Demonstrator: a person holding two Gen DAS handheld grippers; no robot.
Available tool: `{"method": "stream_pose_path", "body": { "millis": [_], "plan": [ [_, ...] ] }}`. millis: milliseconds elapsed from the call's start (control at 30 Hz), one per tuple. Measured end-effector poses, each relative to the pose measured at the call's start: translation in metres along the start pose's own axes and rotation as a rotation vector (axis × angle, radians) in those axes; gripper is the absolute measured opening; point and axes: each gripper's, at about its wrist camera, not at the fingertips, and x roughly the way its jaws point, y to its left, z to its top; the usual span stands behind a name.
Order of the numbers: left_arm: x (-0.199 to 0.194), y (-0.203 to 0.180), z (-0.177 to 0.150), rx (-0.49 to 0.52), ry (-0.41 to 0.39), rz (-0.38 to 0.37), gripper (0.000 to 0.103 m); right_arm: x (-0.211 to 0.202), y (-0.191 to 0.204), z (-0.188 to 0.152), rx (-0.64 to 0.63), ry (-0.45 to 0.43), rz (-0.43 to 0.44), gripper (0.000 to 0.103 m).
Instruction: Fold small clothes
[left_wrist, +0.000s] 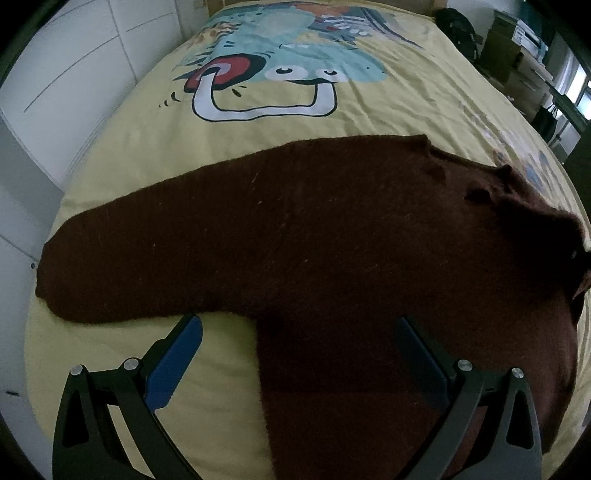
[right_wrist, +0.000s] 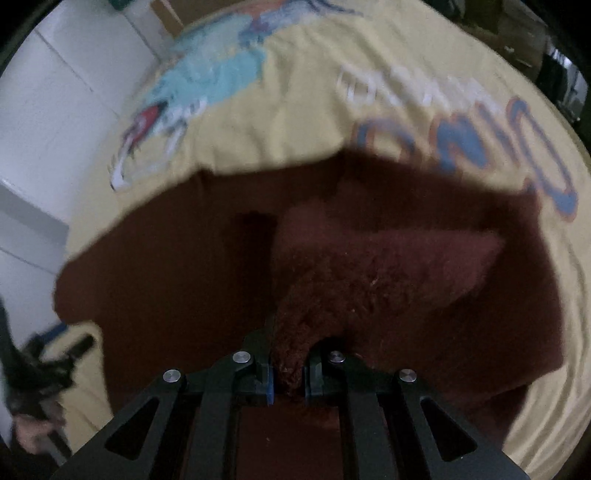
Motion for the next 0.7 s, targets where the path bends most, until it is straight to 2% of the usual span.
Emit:
{"method": "stream_pose_path", "body": {
  "millis": [167, 300, 400, 500, 533, 567, 633, 700],
  "plan": [
    [0.005, -0.001, -0.005, 0.010, 0.013, 0.029, 0.102, 0.034, -0.003, -0.021, 0.001, 0.054, -0.052, 0.011],
    [0.008, 0.000, -0.008, 0.003, 0.027, 0.031, 0.102, 0.042, -0.006, -0.031, -0.007, 0.050, -0.075, 0.012],
    [0.008, 0.002, -0.008, -0.009, 0.035, 0.039, 0.102, 0.043, 0.000, -0.031, -0.028, 0.055, -0.096, 0.016],
    [0.006, 0.002, -0.007, -0.012, 0.035, 0.037, 0.102, 0.043, 0.006, -0.030, -0.050, 0.066, -0.107, 0.025],
    [0.005, 0.001, -0.007, -0.008, 0.034, 0.038, 0.102, 0.042, 0.007, -0.029, -0.051, 0.068, -0.104, 0.036],
    [0.004, 0.001, -0.007, -0.004, 0.032, 0.039, 0.102, 0.039, 0.008, -0.029, -0.050, 0.070, -0.097, 0.055],
    [0.001, 0.001, -0.006, 0.006, 0.027, 0.046, 0.102, 0.031, 0.010, -0.028, -0.056, 0.067, -0.099, 0.078],
    [0.000, 0.001, -0.005, 0.008, 0.024, 0.049, 0.102, 0.020, 0.013, -0.030, -0.083, 0.061, -0.119, 0.080]
  ]
}}
